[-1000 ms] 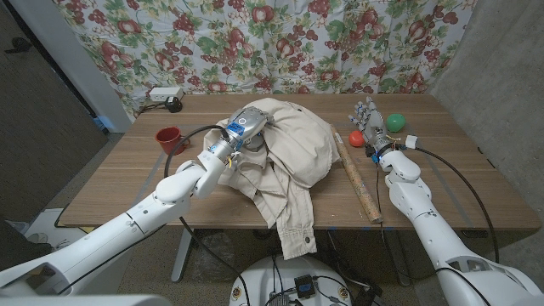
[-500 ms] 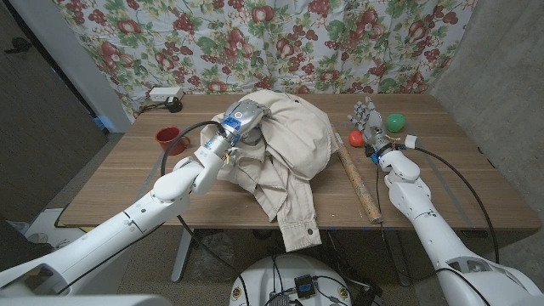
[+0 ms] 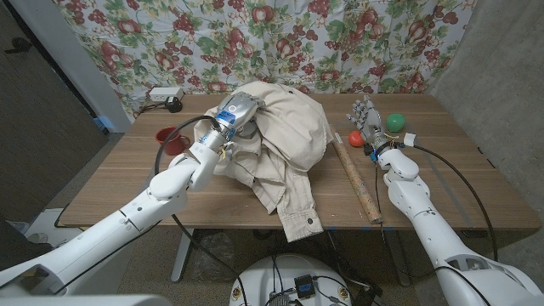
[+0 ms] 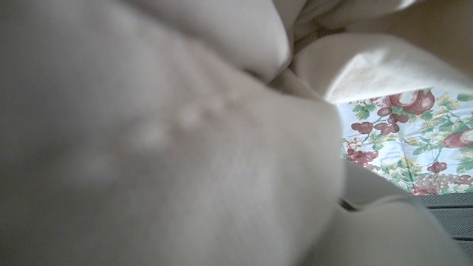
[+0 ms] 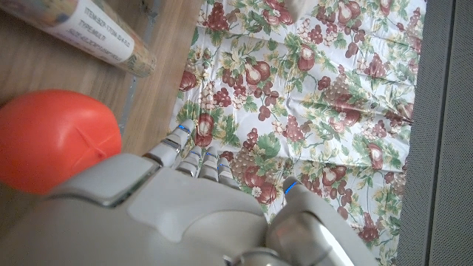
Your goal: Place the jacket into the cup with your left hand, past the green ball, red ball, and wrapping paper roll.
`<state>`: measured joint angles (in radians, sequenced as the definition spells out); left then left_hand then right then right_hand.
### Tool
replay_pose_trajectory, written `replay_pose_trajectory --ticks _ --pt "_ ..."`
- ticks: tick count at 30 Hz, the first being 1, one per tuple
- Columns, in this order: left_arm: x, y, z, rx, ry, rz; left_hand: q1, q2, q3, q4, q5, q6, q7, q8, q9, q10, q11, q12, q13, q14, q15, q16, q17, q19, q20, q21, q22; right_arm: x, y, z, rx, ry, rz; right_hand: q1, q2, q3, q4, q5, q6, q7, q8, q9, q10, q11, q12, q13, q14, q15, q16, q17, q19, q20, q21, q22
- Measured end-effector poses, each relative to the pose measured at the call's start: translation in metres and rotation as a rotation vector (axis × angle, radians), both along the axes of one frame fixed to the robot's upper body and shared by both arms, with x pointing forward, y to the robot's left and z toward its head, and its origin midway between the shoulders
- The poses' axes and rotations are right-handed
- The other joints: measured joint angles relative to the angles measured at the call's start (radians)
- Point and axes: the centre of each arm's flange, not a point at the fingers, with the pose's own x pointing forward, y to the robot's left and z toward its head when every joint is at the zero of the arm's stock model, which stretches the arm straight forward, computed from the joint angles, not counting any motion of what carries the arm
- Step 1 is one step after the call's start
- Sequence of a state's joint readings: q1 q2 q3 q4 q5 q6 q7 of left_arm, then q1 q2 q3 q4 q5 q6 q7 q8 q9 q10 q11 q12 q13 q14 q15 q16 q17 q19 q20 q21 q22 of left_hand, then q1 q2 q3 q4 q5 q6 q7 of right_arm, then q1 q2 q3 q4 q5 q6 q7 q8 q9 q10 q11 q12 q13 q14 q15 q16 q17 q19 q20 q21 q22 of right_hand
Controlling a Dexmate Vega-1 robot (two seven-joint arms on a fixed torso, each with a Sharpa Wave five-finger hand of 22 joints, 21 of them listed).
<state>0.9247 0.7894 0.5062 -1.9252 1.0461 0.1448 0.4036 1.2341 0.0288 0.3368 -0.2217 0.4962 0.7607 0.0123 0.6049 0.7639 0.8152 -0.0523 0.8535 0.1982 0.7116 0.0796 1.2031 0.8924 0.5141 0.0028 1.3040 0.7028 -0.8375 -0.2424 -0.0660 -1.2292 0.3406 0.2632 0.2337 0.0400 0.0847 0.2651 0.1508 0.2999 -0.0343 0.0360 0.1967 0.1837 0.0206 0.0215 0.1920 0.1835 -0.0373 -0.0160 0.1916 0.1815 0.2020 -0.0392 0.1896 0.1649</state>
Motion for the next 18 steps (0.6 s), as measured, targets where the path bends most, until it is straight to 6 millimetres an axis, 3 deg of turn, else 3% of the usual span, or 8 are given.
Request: replay_pose_trajectory --ticks 8,9,10,18 --pt "-0.003 0.006 0.006 -0.011 -0.017 0.021 -0.009 0.001 0.003 -0.003 0.003 0.000 0.000 0.000 0.003 0.000 0.000 0.000 0.000 0.000 0.000 0.000 0.029 0.000 0.000 0.005 -0.010 0.002 0.003 0.000 -0.004 0.004 0.002 0.000 0.000 0.000 0.000 0.000 0.000 0.000 0.000 0.000 0.000 0.000 0.000 0.000 0.000 0.000 0.000 0.000 0.000 0.000 0.000 0.000" --pt "-0.004 0.006 0.007 -0.012 -0.020 0.026 -0.009 0.001 0.003 -0.003 0.003 0.000 0.000 0.000 0.003 0.000 0.000 0.000 0.000 -0.001 -0.002 0.000 0.030 0.000 0.000 0.005 -0.010 0.003 0.003 0.000 -0.005 0.004 0.002 0.000 0.000 0.000 0.000 0.000 0.000 0.000 0.000 0.000 0.000 0.000 0.000 0.000 0.000 0.000 0.000 0.000 0.000 0.000 0.000 0.000" --pt "-0.004 0.007 0.008 -0.013 -0.023 0.029 -0.009 0.001 0.003 -0.003 0.003 0.000 0.000 0.000 0.004 0.000 0.000 0.000 0.002 0.018 -0.025 0.000 0.031 0.000 0.000 0.005 -0.010 0.003 0.003 0.000 -0.005 0.004 0.002 0.000 0.000 0.000 0.000 0.000 0.000 0.000 0.000 0.000 0.000 0.000 0.000 0.000 0.000 0.000 0.000 0.000 0.000 0.000 0.000 0.000" --pt "-0.008 0.013 0.015 -0.025 -0.045 0.057 -0.020 -0.002 0.006 -0.006 0.003 0.005 -0.005 -0.002 -0.001 0.002 -0.002 -0.003 0.018 0.016 -0.027 0.000 0.102 -0.006 -0.001 0.016 -0.015 0.005 0.006 0.002 -0.008 0.002 0.004 0.000 0.000 0.000 0.000 0.000 0.000 0.000 0.000 0.000 0.000 0.000 0.000 0.000 0.000 0.000 0.000 0.000 0.000 0.000 0.000 0.000"
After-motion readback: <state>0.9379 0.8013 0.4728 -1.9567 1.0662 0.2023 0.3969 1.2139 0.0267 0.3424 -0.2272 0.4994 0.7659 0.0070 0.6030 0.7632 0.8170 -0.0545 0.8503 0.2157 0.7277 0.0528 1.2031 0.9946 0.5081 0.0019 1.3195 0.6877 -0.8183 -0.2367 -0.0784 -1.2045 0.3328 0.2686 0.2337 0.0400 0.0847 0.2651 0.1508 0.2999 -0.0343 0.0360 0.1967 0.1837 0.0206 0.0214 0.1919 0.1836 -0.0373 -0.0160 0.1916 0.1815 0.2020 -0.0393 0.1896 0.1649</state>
